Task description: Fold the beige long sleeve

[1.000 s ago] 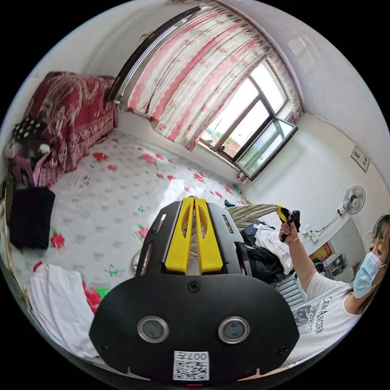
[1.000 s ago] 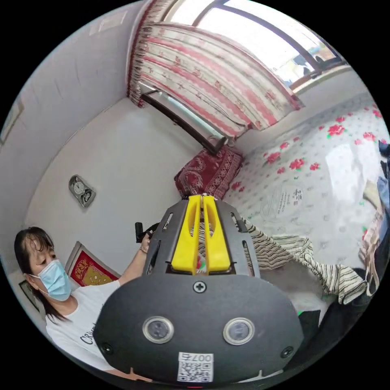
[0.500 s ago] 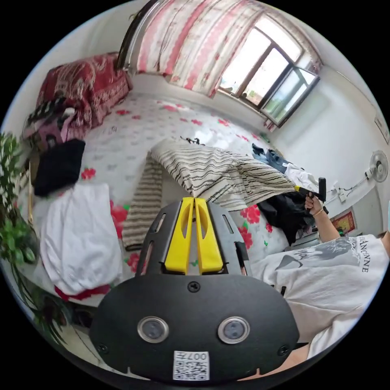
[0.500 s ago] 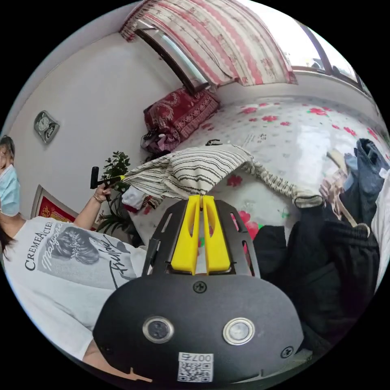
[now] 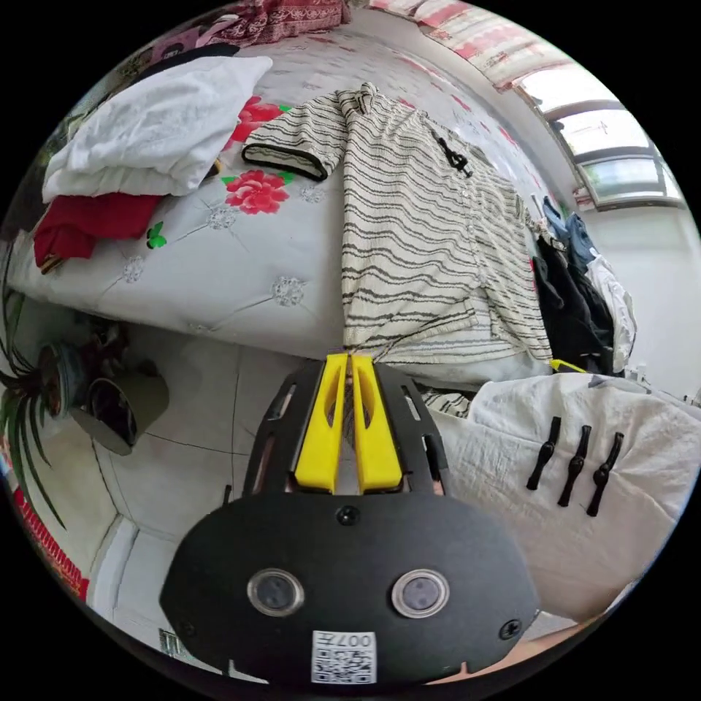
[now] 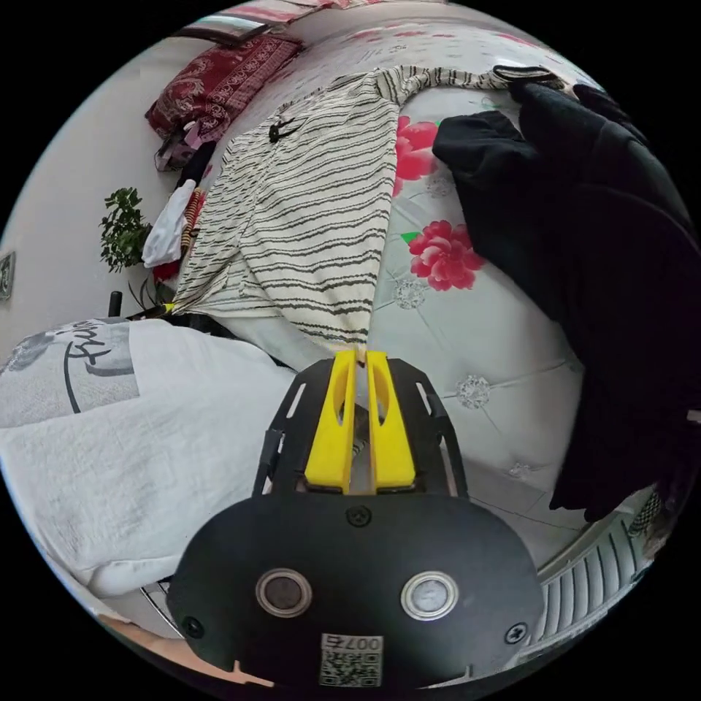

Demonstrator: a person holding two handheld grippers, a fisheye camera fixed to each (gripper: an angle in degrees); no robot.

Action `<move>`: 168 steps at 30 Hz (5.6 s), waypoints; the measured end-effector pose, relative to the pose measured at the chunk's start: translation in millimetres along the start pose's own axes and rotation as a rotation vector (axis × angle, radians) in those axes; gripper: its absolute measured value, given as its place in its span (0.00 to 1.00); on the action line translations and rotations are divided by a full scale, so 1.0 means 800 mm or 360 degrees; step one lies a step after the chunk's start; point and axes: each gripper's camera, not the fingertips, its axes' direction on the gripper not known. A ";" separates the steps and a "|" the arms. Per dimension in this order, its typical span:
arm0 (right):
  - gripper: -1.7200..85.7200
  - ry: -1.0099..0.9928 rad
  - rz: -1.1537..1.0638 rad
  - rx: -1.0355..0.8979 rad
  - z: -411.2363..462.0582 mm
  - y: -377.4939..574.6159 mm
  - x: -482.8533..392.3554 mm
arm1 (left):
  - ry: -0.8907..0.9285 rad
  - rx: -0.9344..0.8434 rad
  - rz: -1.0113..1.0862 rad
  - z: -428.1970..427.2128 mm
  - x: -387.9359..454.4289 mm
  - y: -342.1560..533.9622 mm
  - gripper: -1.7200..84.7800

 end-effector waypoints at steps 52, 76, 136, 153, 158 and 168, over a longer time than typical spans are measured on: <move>0.03 -0.0100 -0.0936 -0.0043 0.169 -0.158 -0.243 | 0.0285 0.0244 0.0819 -0.026 0.144 -0.099 0.08; 0.06 0.0290 -0.0432 -0.0254 0.253 -0.258 -0.253 | -0.0518 0.0287 0.0203 -0.040 -0.011 -0.282 0.01; 0.06 -0.0123 -0.0307 -0.0113 0.114 -0.264 -0.113 | -0.0349 0.0123 0.1009 0.038 0.180 -0.353 0.16; 0.09 0.0696 0.0496 0.0368 -0.087 -0.355 0.115 | -0.0270 0.0339 0.0322 -0.034 0.107 -0.325 0.07; 0.03 0.0699 0.0334 0.0512 -0.136 -0.333 0.084 | -0.0359 0.0304 0.0340 -0.032 0.106 -0.311 0.05; 0.02 0.0579 0.0209 0.1634 -0.389 -0.157 -0.033 | -0.0266 0.0345 0.0375 -0.044 0.096 -0.311 0.02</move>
